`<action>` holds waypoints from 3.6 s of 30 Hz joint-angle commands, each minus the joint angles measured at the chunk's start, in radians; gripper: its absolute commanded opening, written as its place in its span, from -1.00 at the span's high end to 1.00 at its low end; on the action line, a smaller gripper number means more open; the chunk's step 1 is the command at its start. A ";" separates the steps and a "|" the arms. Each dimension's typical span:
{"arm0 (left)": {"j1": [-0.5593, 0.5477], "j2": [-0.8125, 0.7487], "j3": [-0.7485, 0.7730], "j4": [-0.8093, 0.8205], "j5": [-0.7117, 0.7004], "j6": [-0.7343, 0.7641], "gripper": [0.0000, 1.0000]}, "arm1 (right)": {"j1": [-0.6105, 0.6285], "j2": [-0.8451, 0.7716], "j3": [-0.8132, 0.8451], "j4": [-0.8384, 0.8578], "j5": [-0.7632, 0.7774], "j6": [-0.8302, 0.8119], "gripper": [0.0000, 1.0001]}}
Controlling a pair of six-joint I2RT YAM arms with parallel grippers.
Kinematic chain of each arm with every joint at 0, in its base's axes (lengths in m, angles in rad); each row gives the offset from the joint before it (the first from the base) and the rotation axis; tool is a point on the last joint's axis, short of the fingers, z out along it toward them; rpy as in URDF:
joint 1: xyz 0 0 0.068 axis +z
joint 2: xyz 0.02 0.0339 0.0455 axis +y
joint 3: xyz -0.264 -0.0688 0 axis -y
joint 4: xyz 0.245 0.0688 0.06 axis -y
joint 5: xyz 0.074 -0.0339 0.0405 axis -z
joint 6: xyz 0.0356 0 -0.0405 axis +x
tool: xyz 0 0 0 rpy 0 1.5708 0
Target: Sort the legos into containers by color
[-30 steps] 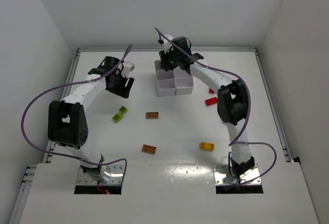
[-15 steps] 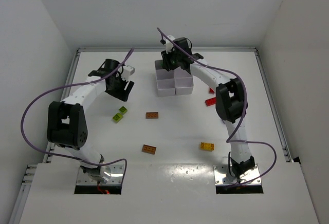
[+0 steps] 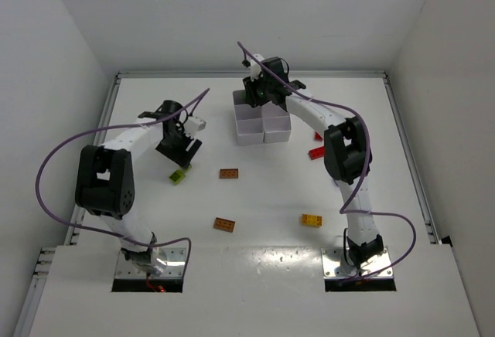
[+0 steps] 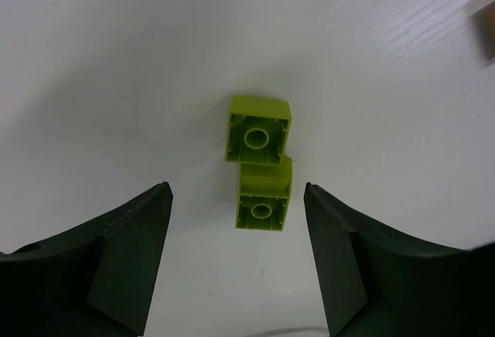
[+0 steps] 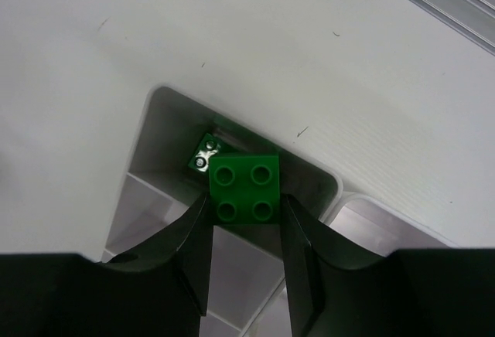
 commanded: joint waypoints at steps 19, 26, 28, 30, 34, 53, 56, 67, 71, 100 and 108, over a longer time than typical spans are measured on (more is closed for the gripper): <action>0.010 0.170 0.060 -0.002 0.096 0.013 -0.21 | -0.003 -0.156 -0.042 0.021 0.007 0.020 -0.17; 0.010 0.209 0.109 0.018 0.107 -0.005 0.07 | -0.003 -0.245 -0.108 -0.019 -0.071 0.011 -0.13; 0.010 0.186 0.119 0.029 0.107 -0.014 0.48 | -0.012 -0.296 -0.137 -0.033 -0.137 -0.022 0.01; 0.010 0.140 0.119 0.041 0.107 -0.024 0.85 | -0.023 -0.333 -0.204 -0.045 -0.301 -0.058 0.08; 0.123 0.017 0.119 0.080 0.236 -0.093 1.00 | 0.018 -0.437 -0.372 -0.082 -0.494 -0.305 0.11; 0.490 -0.316 0.042 0.238 0.504 -0.473 1.00 | 0.399 -0.068 -0.105 -0.096 -0.414 -0.698 -0.69; 0.522 -0.316 0.031 0.228 0.536 -0.473 1.00 | 0.429 0.026 -0.004 -0.123 -0.400 -0.723 -0.76; 0.602 -0.253 0.031 0.176 0.605 -0.452 1.00 | 0.491 0.227 0.243 -0.177 -0.463 -0.783 -0.78; 0.623 -0.235 0.053 0.141 0.615 -0.416 1.00 | 0.511 0.264 0.256 -0.189 -0.472 -0.805 -0.73; 0.553 -0.257 -0.018 0.187 0.642 -0.312 1.00 | 0.399 -0.041 -0.100 0.132 -0.526 -0.464 0.84; 0.185 -0.221 0.036 0.225 0.494 -0.300 1.00 | 0.118 -0.433 -0.471 0.291 -0.357 -0.106 0.87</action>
